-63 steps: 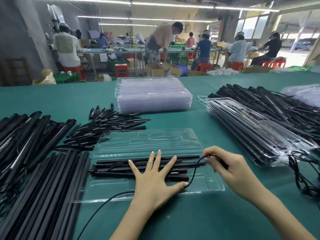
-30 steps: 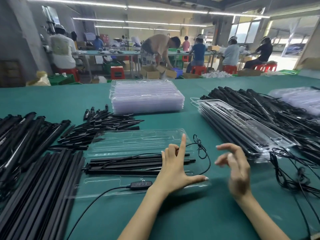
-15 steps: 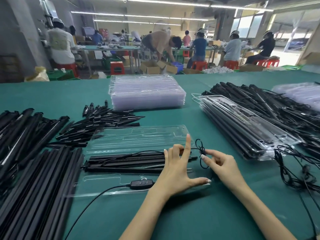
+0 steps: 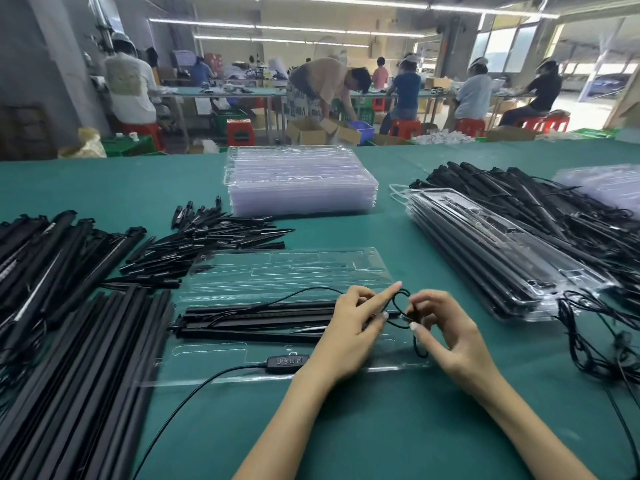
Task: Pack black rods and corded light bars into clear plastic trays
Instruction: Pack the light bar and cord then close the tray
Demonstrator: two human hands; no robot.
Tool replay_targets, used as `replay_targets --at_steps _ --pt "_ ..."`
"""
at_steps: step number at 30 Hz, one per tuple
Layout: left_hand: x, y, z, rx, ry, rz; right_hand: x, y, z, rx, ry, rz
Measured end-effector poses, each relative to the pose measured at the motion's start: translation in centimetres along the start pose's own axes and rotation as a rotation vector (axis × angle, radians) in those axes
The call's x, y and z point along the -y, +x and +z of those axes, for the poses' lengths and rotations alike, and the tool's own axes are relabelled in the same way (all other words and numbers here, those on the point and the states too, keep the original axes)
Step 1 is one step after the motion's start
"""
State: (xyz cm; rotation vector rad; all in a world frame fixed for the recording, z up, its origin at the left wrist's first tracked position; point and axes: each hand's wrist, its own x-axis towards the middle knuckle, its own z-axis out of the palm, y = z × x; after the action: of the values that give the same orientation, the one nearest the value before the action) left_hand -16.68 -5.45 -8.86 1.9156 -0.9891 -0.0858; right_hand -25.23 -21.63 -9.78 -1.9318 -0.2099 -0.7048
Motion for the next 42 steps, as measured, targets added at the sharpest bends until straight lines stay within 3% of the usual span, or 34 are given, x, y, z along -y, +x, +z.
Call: replay_targets --at_steps 7,14,20,23,26,30,37,42 --pt "0.1 0.2 -0.8 -0.110 -0.140 -0.139 0.1 -0.1 0.1 -0.045 -0.331 -0.181" --pt "0.1 0.1 -1.9 -0.058 -0.256 -0.228 0.3 -0.2 0.2 0.151 -0.328 -0.344" --pt "-0.4 0.2 -2.8 -0.028 -0.225 -0.202 -0.1 0.0 0.8 0.352 -0.398 -0.368" --pt "-0.3 0.6 -5.0 -0.197 -0.022 -0.120 0.0 -0.3 0.8 0.360 -0.441 -0.335" --pt "1.2 0.8 -7.8 -0.280 0.360 -0.180 0.4 -0.3 0.6 0.267 -0.376 -0.257" --pt "3.6 -0.3 -8.5 0.046 0.486 -0.428 0.5 0.0 -0.1 -0.054 -0.304 -0.142" --pt "5.1 -2.0 -7.4 0.181 0.698 -0.348 0.6 0.1 -0.8 -0.263 -0.666 -0.029" --pt "5.0 -3.0 -6.9 0.188 0.836 -0.316 1.6 0.3 0.2 -0.308 -0.552 0.240"
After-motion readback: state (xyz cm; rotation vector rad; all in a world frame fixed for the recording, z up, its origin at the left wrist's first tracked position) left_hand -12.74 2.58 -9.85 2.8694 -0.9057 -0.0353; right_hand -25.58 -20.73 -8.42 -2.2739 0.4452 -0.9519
